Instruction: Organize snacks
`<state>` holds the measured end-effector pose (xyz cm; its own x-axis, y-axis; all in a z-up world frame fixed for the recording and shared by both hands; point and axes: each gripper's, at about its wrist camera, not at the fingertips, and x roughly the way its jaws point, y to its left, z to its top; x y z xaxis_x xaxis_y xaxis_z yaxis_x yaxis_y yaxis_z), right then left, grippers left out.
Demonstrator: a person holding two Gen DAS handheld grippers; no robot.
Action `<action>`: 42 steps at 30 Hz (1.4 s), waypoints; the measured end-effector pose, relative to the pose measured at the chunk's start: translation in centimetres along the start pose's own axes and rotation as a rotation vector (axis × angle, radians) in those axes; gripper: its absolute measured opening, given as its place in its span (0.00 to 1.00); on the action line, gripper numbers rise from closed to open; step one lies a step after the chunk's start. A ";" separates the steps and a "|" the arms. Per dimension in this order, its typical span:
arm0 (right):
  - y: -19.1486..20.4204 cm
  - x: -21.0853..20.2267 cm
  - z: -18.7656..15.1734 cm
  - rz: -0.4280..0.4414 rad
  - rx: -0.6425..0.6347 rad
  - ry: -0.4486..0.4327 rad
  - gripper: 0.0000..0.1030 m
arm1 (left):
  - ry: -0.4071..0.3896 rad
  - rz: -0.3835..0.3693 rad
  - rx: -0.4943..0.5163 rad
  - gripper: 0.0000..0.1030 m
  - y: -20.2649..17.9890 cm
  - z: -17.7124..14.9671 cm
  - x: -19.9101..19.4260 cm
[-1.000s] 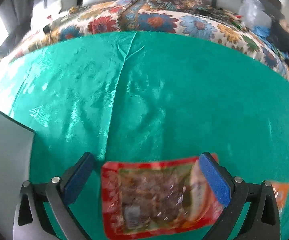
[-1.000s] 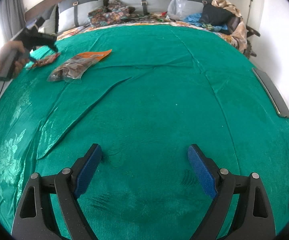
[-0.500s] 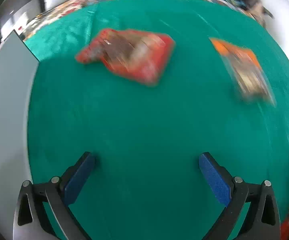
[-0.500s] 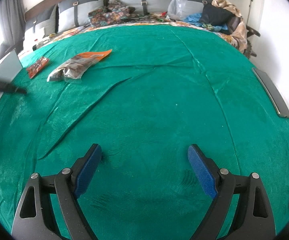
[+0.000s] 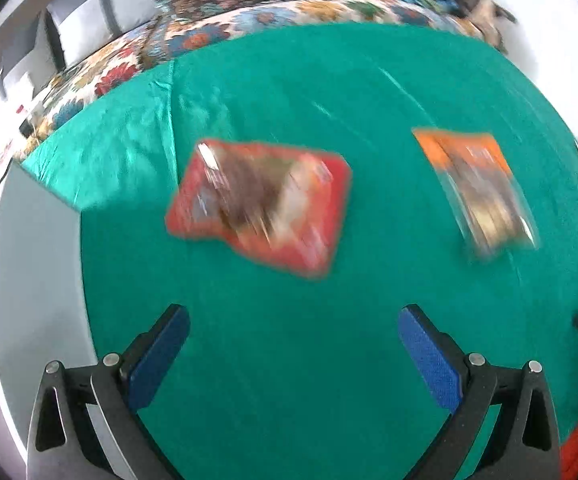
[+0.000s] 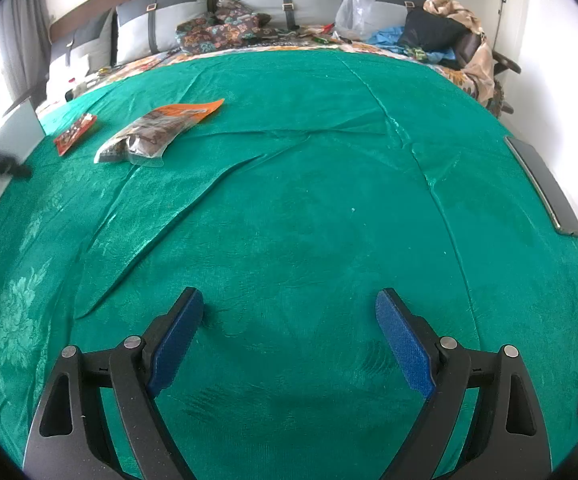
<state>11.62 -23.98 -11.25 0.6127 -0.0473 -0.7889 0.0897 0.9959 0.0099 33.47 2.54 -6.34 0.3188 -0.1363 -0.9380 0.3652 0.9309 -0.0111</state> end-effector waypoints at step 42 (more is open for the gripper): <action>0.0 0.0 -0.1 0.000 0.000 0.000 0.88 | -0.208 0.053 -0.107 1.00 -4.6 -11.8 -0.6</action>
<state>11.55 -24.01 -11.25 0.6130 -0.0475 -0.7887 0.0899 0.9959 0.0099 21.30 2.34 -9.81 0.5125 -0.1430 -0.8467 0.2519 0.9677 -0.0109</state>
